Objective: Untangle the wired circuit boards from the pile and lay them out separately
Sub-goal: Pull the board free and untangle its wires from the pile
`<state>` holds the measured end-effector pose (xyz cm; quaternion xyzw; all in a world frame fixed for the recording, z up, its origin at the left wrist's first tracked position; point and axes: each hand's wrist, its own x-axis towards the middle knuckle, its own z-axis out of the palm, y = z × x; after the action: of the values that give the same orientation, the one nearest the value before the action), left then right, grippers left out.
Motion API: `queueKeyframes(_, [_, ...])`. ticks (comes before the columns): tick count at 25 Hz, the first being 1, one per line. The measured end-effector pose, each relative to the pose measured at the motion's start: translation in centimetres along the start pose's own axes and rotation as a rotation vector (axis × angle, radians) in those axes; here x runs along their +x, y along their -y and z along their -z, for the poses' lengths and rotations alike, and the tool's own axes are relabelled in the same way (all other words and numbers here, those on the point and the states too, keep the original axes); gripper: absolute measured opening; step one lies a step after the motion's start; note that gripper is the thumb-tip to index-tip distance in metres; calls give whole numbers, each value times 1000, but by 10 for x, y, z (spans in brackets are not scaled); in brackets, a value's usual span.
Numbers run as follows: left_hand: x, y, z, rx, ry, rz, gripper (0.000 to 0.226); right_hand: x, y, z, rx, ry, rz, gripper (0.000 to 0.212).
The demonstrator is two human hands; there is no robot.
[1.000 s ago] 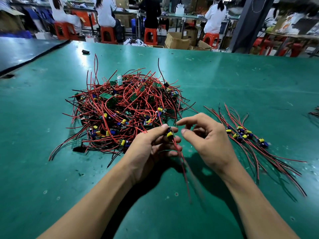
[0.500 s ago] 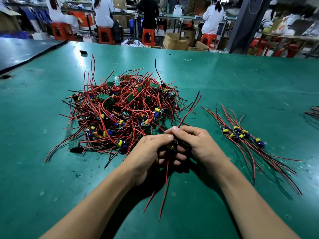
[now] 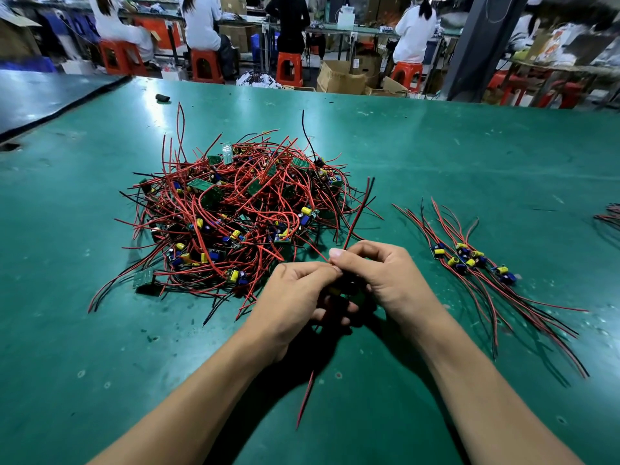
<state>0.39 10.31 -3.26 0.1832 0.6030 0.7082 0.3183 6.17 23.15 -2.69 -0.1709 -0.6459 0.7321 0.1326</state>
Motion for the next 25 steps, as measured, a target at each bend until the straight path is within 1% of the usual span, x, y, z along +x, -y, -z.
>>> queueKeyframes(3, [-2,0,-1,-4,-1,2,25,-2,1,1,48,34,-48,21])
queueKeyframes(7, [-4,-3,-3,-25,-24,9,26,1,-1,0,80,17,-40,19])
queueKeyframes(9, [-4,-5,-4,-44,-19,16,29,2,-1,-1,137,14,-83,20])
queueKeyframes(12, [-3,-8,-6,-52,-2,35,25,5,-1,2,226,8,-146,21])
queueKeyframes(14, [-2,-8,-6,-38,2,40,23,9,-1,5,213,-27,-155,21])
queueKeyframes(17, [-1,-6,-5,23,21,44,24,16,-5,9,186,-148,-176,17])
queueKeyframes(21, [0,-4,-3,120,50,58,25,23,-2,16,375,-236,-199,18])
queueKeyframes(25, [-1,-8,-1,126,110,78,26,24,3,19,532,-243,-225,25])
